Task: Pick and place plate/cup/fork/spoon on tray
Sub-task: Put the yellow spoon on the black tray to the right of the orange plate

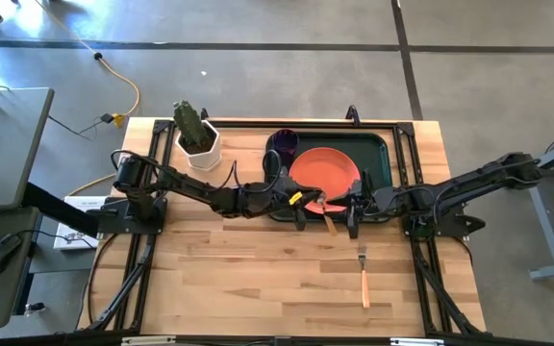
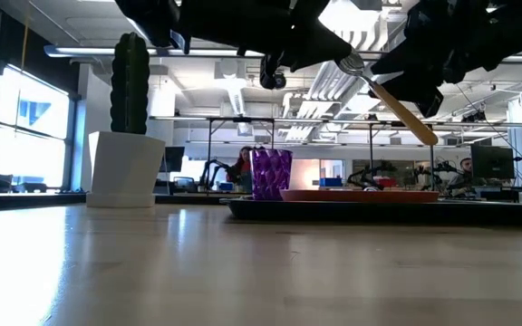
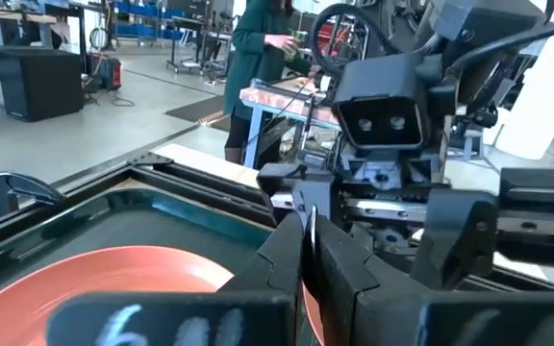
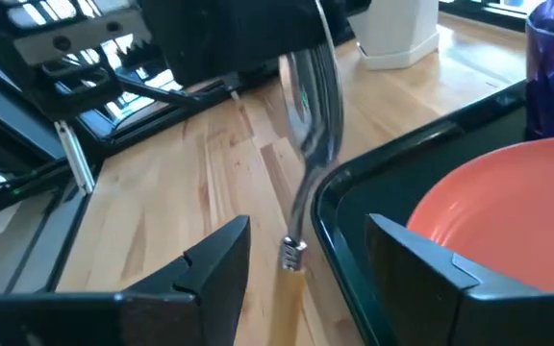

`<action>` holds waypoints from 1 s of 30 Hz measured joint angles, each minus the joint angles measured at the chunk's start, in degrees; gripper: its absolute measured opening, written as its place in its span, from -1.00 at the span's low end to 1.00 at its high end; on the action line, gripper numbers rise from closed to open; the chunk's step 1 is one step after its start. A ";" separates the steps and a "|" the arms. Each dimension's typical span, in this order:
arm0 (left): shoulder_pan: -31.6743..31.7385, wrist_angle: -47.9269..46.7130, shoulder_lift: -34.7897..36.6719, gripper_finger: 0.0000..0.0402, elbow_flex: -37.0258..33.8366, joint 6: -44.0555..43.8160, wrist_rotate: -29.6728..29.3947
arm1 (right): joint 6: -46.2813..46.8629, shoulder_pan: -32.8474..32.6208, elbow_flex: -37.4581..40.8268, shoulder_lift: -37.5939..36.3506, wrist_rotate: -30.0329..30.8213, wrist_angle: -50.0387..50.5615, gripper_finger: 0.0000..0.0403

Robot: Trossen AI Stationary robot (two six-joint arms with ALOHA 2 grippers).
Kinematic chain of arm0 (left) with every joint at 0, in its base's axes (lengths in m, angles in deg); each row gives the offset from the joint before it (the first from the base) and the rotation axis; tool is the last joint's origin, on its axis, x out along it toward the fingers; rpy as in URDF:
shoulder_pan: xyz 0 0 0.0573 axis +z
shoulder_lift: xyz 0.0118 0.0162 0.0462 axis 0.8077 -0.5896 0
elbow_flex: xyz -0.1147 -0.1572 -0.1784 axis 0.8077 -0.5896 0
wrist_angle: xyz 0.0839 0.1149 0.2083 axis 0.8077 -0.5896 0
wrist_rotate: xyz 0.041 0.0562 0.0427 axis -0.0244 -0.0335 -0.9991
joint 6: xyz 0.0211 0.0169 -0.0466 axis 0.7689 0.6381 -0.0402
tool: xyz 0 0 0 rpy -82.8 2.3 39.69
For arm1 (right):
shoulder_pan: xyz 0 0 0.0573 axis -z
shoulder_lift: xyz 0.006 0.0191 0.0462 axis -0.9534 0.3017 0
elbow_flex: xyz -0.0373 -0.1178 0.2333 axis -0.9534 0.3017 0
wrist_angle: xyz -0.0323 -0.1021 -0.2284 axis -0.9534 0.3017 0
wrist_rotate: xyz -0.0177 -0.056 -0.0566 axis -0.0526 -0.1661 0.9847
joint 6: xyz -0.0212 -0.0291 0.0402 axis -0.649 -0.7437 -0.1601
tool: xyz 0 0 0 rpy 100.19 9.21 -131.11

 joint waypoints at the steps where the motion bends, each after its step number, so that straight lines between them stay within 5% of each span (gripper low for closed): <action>1: 0.00 -0.01 0.00 -0.97 0.00 0.01 0.00 | 0.00 0.00 0.00 0.25 -0.10 -0.08 -0.07; 15: 0.22 -0.09 0.00 -0.97 0.00 0.19 0.68 | 0.00 1.78 0.00 1.40 -3.90 -2.22 -0.79; 30: 0.78 -0.07 0.00 -0.97 0.00 1.49 0.89 | -0.68 3.74 0.00 1.42 -6.91 -3.65 -0.73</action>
